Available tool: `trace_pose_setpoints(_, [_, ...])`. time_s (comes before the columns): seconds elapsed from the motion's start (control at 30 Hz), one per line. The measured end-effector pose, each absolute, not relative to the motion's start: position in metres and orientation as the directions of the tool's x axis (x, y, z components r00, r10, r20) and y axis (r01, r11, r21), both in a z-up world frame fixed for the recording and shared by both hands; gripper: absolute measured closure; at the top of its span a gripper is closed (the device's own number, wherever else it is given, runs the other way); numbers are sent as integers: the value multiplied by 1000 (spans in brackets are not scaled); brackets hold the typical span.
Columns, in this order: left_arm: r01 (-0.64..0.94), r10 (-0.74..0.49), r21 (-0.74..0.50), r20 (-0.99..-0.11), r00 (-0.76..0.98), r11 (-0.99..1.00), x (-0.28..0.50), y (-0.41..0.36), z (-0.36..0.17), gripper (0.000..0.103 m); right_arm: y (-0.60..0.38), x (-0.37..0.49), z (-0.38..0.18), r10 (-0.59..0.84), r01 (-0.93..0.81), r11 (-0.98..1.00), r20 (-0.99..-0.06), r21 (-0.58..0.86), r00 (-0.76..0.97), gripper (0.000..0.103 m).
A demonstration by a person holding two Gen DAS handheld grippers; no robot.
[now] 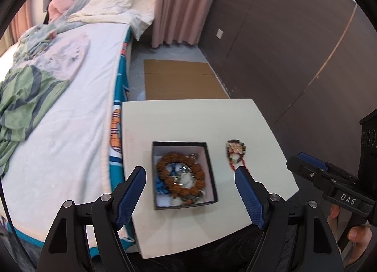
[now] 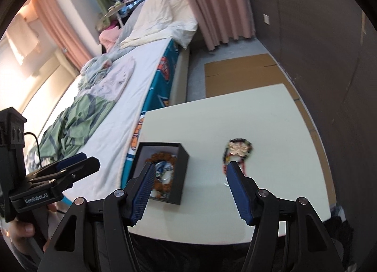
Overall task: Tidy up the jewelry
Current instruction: 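Lower the brown bead bracelet into the box and open the right tool, then move the left tool to the gold butterfly charm and grasp it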
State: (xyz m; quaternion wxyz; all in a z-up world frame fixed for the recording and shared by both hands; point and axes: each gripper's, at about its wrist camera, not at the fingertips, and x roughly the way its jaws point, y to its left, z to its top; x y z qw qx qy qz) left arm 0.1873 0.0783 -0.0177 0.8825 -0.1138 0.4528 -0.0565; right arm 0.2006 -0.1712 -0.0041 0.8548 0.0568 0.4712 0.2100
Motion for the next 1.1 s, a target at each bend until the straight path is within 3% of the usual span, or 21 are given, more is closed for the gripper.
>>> trace_pose_setpoints(0.77, [139,-260,-220,-829,495,966,243,-24,-36,25,-275,210,-30,395,-129,914,-767,385,506,41])
trace_pose_setpoints(1.1, [144,-286,-249,-873,395,958,284,-57,-68,53,-310,225,-49,380,-56,911,-779,409,499,41])
